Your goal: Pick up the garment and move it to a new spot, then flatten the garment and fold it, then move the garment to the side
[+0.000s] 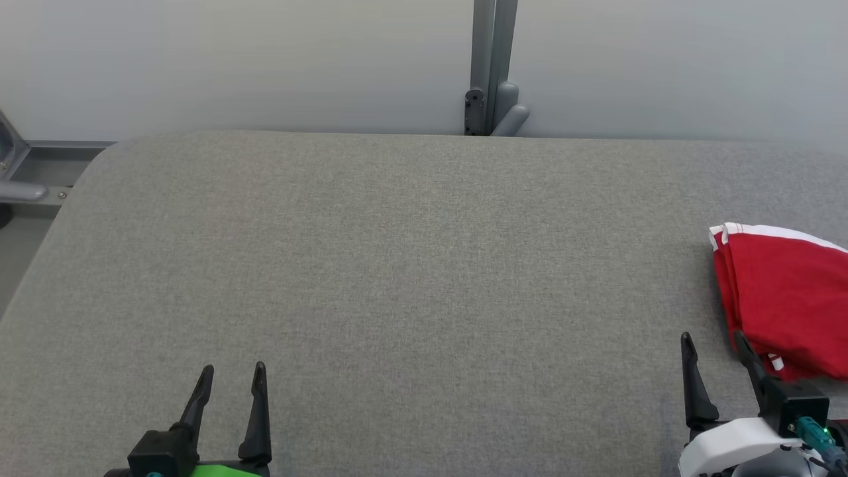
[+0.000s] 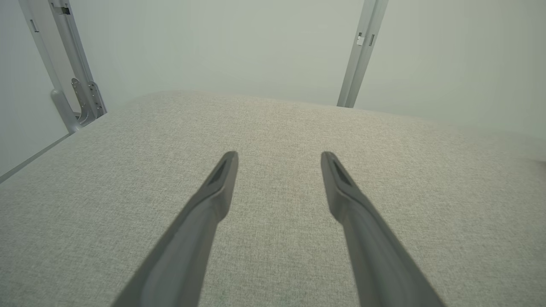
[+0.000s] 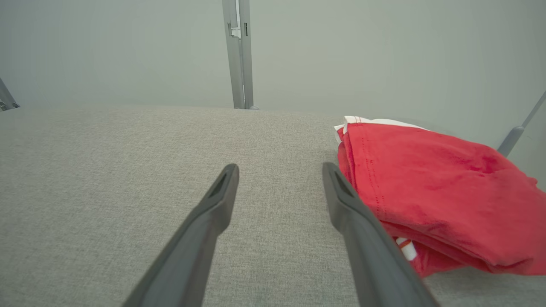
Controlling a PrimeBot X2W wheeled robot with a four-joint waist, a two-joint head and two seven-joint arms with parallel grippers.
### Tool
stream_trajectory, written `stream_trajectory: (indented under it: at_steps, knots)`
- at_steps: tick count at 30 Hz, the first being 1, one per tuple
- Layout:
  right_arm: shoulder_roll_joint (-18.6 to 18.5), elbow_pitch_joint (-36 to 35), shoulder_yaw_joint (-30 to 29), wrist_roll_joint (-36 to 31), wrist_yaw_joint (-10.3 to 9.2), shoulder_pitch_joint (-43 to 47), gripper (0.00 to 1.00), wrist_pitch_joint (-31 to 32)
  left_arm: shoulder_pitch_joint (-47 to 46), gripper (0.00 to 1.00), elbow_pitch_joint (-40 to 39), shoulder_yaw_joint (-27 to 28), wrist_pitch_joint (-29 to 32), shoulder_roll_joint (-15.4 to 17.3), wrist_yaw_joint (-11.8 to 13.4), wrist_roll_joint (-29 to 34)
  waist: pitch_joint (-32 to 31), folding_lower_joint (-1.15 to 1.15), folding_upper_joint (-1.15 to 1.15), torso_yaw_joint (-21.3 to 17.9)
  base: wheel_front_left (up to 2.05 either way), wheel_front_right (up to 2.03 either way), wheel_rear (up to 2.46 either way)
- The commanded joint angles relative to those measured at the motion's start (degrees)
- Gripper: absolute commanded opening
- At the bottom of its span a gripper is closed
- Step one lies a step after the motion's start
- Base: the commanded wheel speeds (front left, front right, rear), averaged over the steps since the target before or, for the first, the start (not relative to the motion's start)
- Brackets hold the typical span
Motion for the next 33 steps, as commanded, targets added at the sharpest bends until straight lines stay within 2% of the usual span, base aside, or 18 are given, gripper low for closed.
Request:
stream_trajectory:
  at_steps: [1,9,10,16,33]
  knots:
    - [-0.2,0.0,0.2,-0.2,-0.04,0.1,1.0,-0.2,0.5,1.0,0.0,0.0,-0.1,0.2,0.0,-0.3,-0.1,0.0,0.0,0.1,0.0,0.0,0.0]
    - [-0.2,-1.0,1.2,-0.8,-0.04,0.7,1.0,-0.2,0.7,1.0,0.1,-0.5,-0.1,0.2,0.0,-0.6,0.0,0.0,0.0,0.1,0.0,0.0,0.0]
    - [0.0,-0.8,1.2,-0.6,0.0,0.3,0.0,0.0,0.0,0.0,0.0,-0.3,0.0,0.0,0.0,-0.2,0.0,0.0,0.0,0.1,0.0,0.0,0.0]
    - [0.7,2.4,1.3,-0.5,0.01,1.1,0.0,0.4,0.5,0.0,3.0,-0.4,0.4,-0.2,0.0,-0.3,0.0,0.0,0.0,0.1,0.0,0.0,0.0]
    - [0.5,2.2,1.1,19.8,0.0,-1.4,0.0,5.2,-2.3,0.0,3.0,0.9,4.4,0.4,-0.2,-18.8,0.0,0.0,0.0,-0.9,0.0,0.0,0.0]
